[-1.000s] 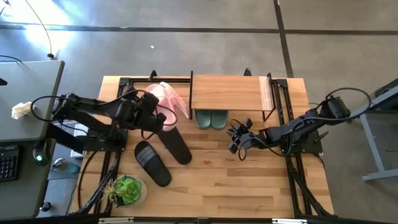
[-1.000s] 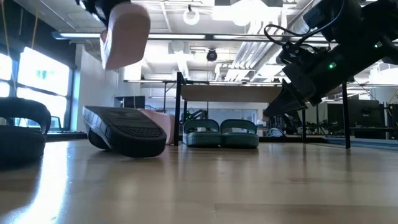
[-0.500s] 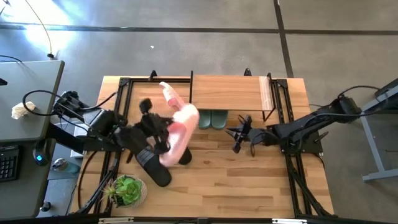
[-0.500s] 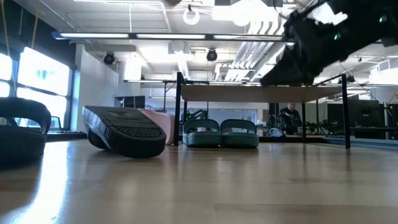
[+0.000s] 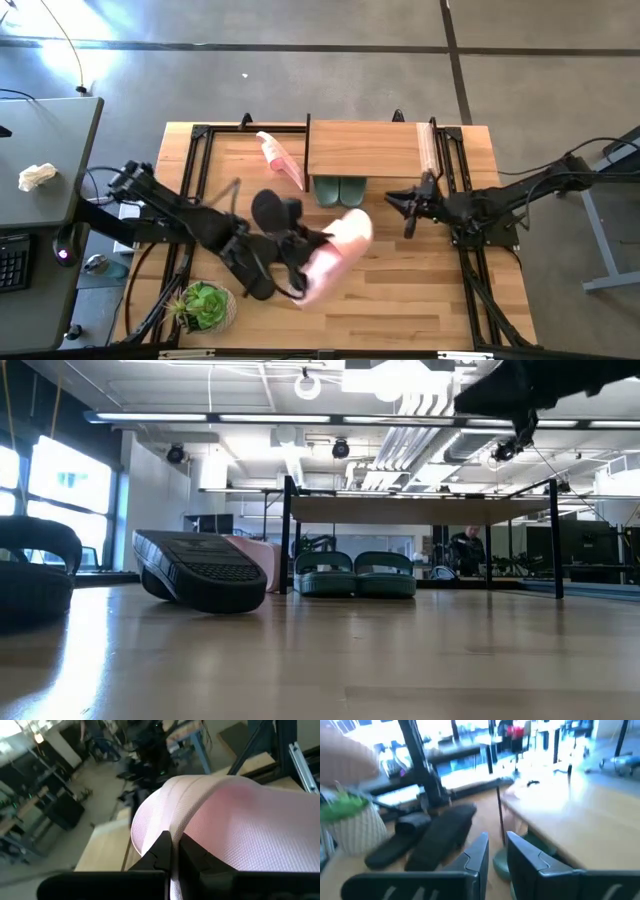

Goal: Pick and place slides into the shelf
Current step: Put the left pink slide under the shelf

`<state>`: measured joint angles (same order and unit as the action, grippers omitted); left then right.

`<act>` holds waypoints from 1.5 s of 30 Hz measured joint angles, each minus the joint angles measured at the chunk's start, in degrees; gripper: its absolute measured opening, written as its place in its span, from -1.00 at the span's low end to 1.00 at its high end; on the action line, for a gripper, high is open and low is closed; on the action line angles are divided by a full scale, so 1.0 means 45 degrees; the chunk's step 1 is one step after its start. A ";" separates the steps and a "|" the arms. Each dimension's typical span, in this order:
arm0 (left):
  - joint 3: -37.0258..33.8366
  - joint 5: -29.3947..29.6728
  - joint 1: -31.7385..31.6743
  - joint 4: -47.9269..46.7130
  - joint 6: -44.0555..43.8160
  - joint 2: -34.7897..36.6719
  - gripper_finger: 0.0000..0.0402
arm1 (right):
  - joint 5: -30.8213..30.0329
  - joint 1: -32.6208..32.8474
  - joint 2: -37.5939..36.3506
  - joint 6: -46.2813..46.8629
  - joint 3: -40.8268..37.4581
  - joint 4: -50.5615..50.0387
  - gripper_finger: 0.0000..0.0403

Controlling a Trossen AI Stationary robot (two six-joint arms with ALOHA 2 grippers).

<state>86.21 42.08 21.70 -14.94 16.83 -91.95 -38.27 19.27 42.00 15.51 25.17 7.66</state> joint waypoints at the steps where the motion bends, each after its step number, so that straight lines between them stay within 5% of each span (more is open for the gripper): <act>1: 0.0000 -0.0099 -0.0064 0.0477 0.0280 -0.0329 -1.00 | -0.0166 0.0129 -0.0316 -0.0190 0.0000 -0.0017 -0.71; 17: 0.0182 -0.0935 -0.1814 0.7030 0.3134 -0.6621 -1.00 | -0.1964 0.1939 -0.2531 -0.2280 0.0000 -0.0029 -0.71; 28: 0.2596 -0.0918 -0.2140 0.5961 0.4016 -0.9452 -1.00 | -0.0159 0.3917 -0.2750 0.0064 0.0000 -0.1070 -0.71; 45: 0.3332 -0.1289 -0.2933 0.4954 0.3568 -1.0286 -1.00 | -0.0425 0.7084 -0.1253 0.5508 0.0000 -0.2142 -0.71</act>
<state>101.21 36.27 8.50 7.35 32.88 -138.23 -40.18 51.14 36.36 40.30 25.17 -1.98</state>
